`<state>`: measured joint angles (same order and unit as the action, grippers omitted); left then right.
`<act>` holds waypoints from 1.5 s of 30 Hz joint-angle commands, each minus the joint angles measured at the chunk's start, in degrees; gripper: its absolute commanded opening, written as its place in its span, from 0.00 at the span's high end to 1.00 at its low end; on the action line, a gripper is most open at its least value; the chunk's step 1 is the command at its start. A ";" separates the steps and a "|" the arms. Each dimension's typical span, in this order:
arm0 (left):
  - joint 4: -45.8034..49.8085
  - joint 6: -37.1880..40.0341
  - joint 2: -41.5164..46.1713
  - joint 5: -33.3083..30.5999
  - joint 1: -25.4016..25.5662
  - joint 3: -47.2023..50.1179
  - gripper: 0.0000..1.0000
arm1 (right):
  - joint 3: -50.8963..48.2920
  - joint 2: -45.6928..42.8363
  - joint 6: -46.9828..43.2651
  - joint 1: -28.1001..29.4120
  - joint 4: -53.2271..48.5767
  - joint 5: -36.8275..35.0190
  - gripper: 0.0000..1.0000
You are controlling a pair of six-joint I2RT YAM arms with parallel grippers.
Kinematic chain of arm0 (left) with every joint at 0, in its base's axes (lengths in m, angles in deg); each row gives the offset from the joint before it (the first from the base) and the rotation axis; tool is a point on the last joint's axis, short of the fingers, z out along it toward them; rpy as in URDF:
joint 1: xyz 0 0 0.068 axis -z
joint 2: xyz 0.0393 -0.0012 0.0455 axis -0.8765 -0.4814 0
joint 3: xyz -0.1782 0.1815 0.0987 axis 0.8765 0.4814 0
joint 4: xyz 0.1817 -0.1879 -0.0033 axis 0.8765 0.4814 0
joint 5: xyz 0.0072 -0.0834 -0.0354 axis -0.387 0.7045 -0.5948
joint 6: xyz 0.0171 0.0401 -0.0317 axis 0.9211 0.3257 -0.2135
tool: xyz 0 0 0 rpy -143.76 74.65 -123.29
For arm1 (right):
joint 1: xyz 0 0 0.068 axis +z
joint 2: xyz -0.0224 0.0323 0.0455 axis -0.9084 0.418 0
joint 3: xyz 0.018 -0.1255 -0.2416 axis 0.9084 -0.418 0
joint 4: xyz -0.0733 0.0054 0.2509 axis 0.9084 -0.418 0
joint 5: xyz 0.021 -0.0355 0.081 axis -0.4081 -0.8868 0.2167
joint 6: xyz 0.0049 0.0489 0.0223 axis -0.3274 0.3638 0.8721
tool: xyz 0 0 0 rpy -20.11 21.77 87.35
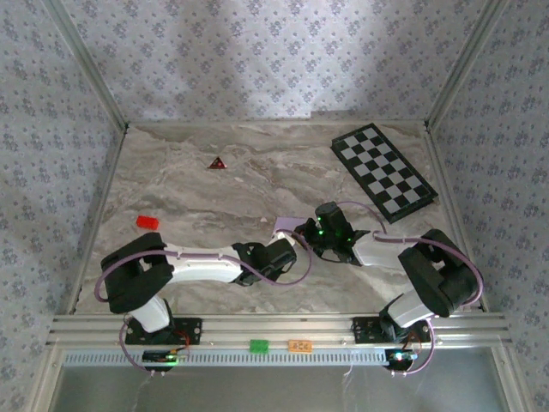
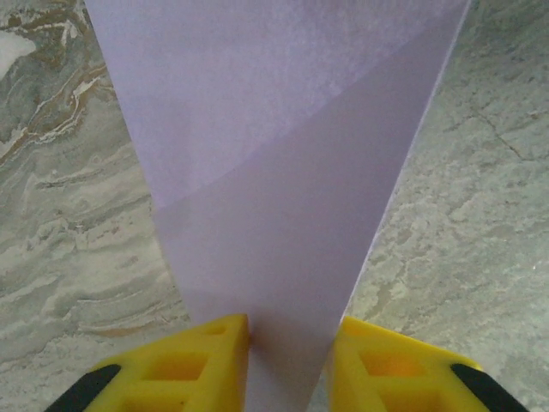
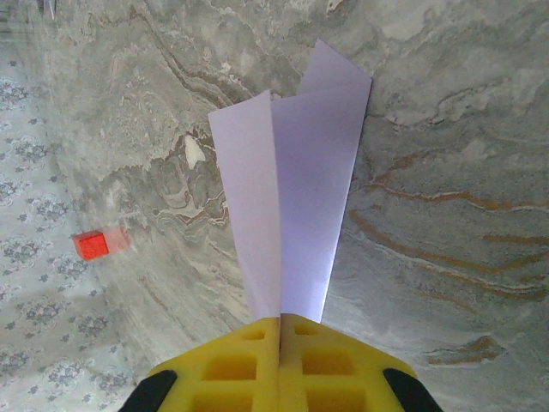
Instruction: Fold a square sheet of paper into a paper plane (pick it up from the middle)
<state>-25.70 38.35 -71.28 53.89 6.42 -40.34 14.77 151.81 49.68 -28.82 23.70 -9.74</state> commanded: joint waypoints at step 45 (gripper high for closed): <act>-7.92 -3.09 3.93 9.09 -5.00 4.35 1.00 | 1.17 -15.65 -10.28 -6.87 -24.77 -5.26 0.52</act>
<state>-29.52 37.08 -70.60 57.52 3.25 -38.35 14.92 140.68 44.22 -34.13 10.24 -11.25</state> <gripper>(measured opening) 0.063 0.475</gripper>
